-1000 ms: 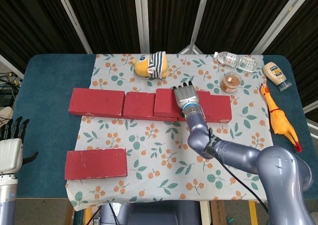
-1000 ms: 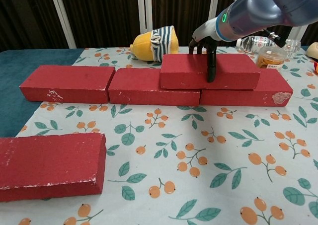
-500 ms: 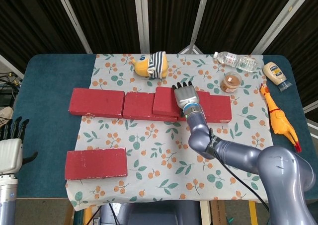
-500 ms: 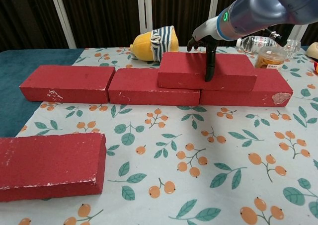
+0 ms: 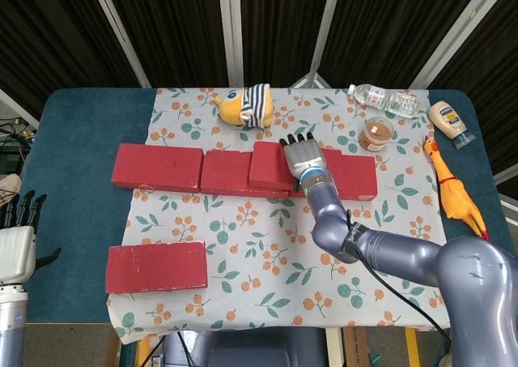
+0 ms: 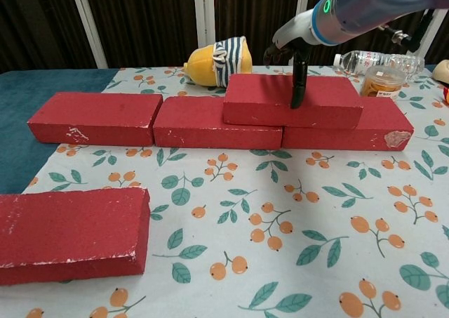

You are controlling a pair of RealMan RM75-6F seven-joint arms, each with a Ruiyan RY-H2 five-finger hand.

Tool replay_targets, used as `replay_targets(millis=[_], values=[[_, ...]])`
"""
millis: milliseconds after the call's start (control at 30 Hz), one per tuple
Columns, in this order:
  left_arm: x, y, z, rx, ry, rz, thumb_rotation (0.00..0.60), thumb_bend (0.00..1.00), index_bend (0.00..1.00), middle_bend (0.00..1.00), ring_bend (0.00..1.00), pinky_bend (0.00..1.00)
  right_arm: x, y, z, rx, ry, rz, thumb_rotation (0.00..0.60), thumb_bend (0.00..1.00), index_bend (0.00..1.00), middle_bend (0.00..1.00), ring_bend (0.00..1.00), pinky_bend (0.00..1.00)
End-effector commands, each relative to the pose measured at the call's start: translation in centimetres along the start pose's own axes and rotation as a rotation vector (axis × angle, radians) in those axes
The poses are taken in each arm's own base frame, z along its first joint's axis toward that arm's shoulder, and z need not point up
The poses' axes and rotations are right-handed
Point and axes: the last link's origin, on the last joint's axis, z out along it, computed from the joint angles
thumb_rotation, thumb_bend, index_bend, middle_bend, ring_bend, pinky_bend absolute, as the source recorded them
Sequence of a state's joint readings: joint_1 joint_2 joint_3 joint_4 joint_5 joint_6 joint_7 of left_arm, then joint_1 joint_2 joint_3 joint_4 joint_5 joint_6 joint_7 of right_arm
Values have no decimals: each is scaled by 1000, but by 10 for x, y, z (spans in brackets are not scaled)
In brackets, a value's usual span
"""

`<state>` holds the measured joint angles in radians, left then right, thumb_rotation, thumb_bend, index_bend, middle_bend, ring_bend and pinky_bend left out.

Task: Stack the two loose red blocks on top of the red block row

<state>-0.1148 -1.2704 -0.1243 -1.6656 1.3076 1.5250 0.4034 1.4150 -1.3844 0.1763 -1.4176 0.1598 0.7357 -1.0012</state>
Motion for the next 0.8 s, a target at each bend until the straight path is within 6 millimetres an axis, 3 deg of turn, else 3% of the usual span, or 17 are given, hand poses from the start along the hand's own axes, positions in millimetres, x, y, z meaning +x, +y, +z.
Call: replay_targets(millis=[33,200,533,667,800], values=[[1,-1,0,-2,2,-3,600,0,111,37,0,85,15,12,-22,26,52,51,600,99,0,0,0,0],[2,-2,-1,-13,4,-19,600,0,101,36,0,85,16,58,-75,28,178,79,600,99,0,0,0,0],[1,9,-7,-69,-9,-42,600,0,87,1,0,85,-45,189,-171,-26,362,277,600,99,0,0,0,0],[1,18,-10,-95,17,-72,600,0,86,0,0,85,-75,223,-197,-31,367,324,600,99,0,0,0,0],[-1,26,-16,-132,14,-93,600,0,78,0,0,84,-101,242,-223,-21,411,364,600,99,0,0,0,0]])
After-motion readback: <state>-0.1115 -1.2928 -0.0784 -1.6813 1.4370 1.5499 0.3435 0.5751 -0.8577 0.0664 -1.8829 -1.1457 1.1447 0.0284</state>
